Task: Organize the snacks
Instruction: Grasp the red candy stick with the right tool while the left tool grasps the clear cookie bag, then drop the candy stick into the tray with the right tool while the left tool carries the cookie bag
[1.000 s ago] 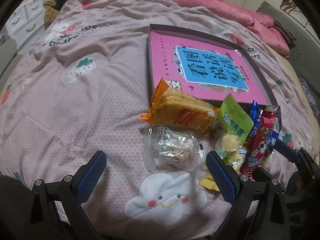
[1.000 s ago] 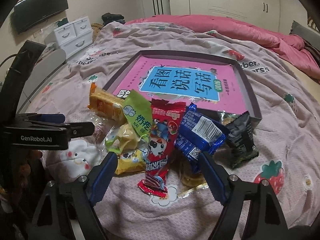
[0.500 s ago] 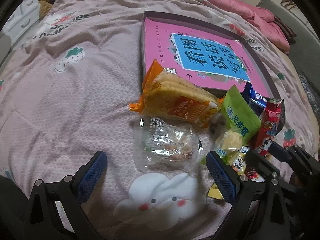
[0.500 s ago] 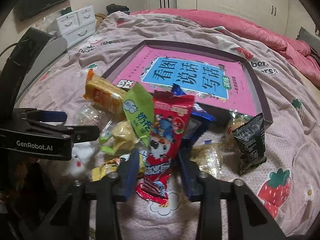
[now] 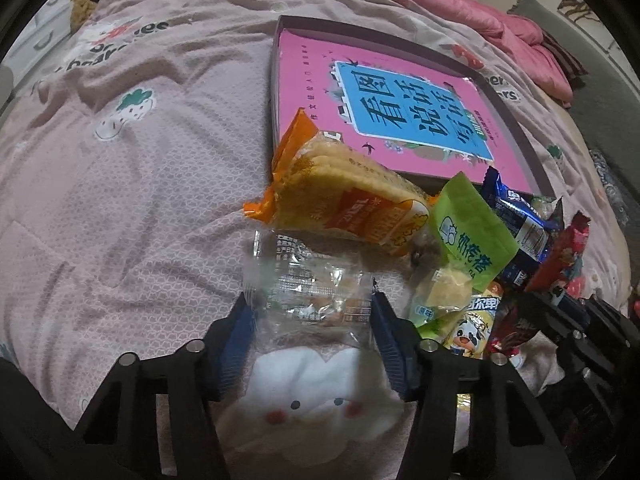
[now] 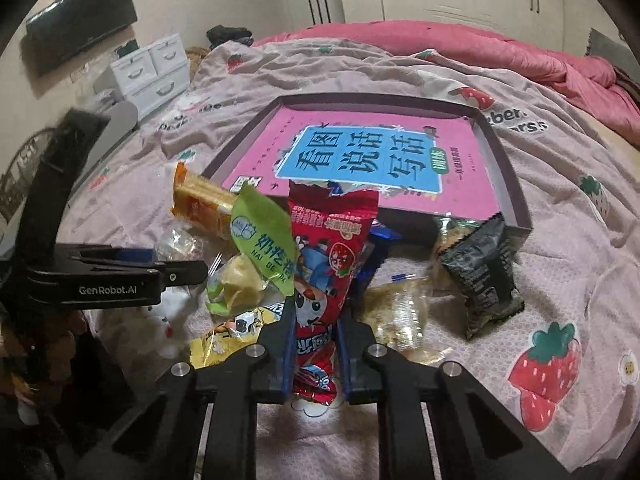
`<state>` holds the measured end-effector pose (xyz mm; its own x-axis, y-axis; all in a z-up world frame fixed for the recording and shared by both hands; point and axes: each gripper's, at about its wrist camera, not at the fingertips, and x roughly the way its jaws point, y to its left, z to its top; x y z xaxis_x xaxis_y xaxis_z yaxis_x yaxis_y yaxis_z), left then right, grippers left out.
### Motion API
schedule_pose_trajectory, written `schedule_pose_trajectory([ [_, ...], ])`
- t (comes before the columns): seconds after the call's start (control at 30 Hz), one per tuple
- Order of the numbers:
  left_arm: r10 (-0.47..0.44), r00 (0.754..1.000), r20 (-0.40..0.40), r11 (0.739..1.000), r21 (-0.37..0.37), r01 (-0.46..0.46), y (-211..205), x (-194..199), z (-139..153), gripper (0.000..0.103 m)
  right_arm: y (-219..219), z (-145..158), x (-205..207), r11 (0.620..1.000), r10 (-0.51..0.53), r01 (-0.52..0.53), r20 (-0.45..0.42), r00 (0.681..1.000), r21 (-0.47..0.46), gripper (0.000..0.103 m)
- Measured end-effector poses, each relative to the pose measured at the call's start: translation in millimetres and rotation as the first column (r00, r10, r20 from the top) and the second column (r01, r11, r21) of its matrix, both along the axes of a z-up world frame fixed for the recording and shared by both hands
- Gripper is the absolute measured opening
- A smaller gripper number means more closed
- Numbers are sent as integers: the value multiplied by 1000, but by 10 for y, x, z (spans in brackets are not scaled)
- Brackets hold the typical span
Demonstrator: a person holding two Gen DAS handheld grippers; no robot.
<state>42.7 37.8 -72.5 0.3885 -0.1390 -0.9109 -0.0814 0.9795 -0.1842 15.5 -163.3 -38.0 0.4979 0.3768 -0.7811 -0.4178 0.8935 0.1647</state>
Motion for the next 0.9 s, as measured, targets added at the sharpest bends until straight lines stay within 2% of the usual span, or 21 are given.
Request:
schedule_pose_trajectory([
  [0.17,7,1000,6,1000,-26,-7,65,-33,44,53,-163,59,-5,998,-47,47,-10,999,42,17],
  [0.53,46,998,46,997,-64,-43,193,-193,253,52,-359,279,-46,991,-101,95,68,993,89,17],
  [0.67,66,993,101,997,-55,-61,236,-260,421,52,-418,360,-30,990,-111,100,106,988,104,17],
  [0.9,67,970,235,997,-49,-57,234,-289,726,52,-490,456,22,985,-135,116,152,979,129,17],
])
